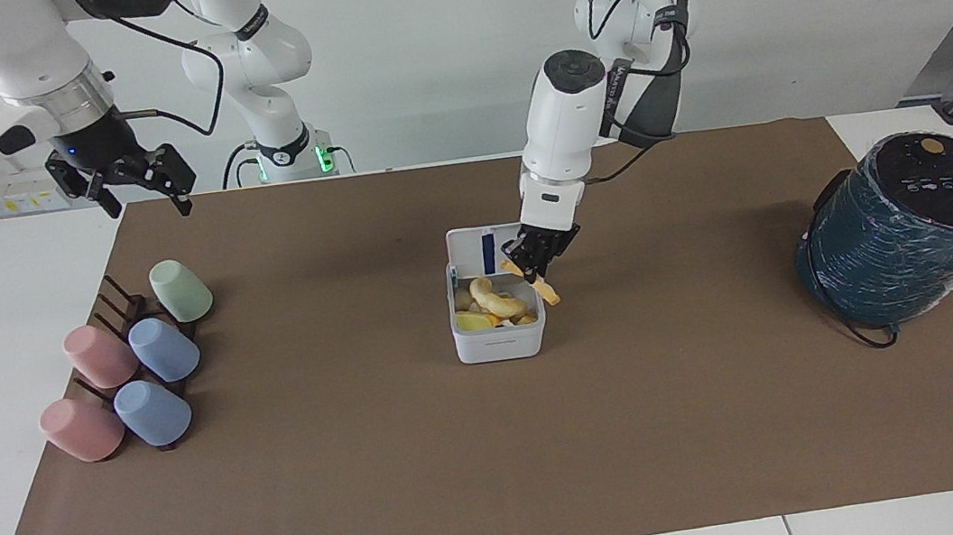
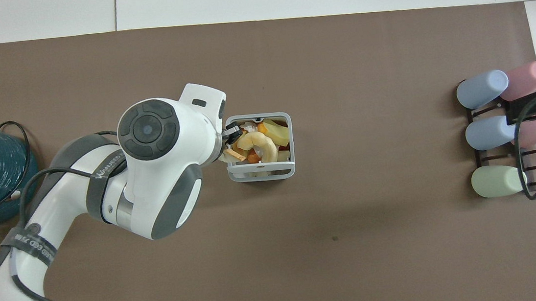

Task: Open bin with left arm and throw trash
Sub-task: 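Lower the bread slice into the bin and open the left gripper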

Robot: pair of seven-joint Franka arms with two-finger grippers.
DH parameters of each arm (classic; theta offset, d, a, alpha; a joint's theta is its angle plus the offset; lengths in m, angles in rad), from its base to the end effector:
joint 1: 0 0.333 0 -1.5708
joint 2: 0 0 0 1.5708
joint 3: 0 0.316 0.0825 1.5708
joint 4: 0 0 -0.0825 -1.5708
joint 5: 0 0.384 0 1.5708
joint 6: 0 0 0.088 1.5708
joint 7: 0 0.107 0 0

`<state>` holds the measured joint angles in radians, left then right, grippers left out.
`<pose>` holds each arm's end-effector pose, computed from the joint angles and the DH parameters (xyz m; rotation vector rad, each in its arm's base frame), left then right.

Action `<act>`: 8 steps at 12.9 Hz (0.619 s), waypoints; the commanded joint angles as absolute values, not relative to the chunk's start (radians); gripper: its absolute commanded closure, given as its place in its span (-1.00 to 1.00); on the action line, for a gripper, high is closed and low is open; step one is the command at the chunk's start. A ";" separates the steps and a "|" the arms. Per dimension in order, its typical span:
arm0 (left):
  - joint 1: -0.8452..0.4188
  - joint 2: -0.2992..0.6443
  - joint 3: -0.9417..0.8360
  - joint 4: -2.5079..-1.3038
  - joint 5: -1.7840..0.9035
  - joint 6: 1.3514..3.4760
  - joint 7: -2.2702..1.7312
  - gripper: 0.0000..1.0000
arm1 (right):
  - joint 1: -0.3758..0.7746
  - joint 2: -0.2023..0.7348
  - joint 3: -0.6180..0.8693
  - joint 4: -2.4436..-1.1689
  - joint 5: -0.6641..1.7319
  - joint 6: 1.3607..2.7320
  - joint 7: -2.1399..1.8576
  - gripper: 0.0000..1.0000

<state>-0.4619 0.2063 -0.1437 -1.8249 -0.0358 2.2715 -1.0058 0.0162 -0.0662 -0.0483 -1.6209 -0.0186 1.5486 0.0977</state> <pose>0.5261 -0.3589 0.4470 2.8544 0.6181 0.1839 0.5310 -0.0200 0.6349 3.1194 -0.2031 -0.0089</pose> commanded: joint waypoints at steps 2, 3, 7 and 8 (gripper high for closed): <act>-0.526 0.242 -0.129 -1.815 -0.064 2.384 -1.104 1.00 | 0.014 -0.064 -0.044 -1.612 -0.028 1.537 0.084 -1.00; -0.540 0.256 -0.129 -1.815 -0.064 2.390 -1.112 1.00 | 0.014 -0.064 -0.044 -1.612 -0.028 1.537 0.084 -1.00; -0.557 0.258 -0.129 -1.841 -0.064 2.376 -1.117 0.12 | 0.014 -0.064 -0.044 -1.612 -0.028 1.537 0.084 -1.00; -0.557 0.256 -0.127 -1.839 -0.064 2.361 -1.117 -0.35 | 0.014 -0.064 -0.044 -1.612 -0.028 1.537 0.083 -1.00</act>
<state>-0.5351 0.2662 -0.1437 -1.8276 -0.0476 2.3767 -1.1086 0.0162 -0.0662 -0.0483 -1.6209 -0.0186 1.5486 0.0977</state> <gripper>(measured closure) 0.767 0.000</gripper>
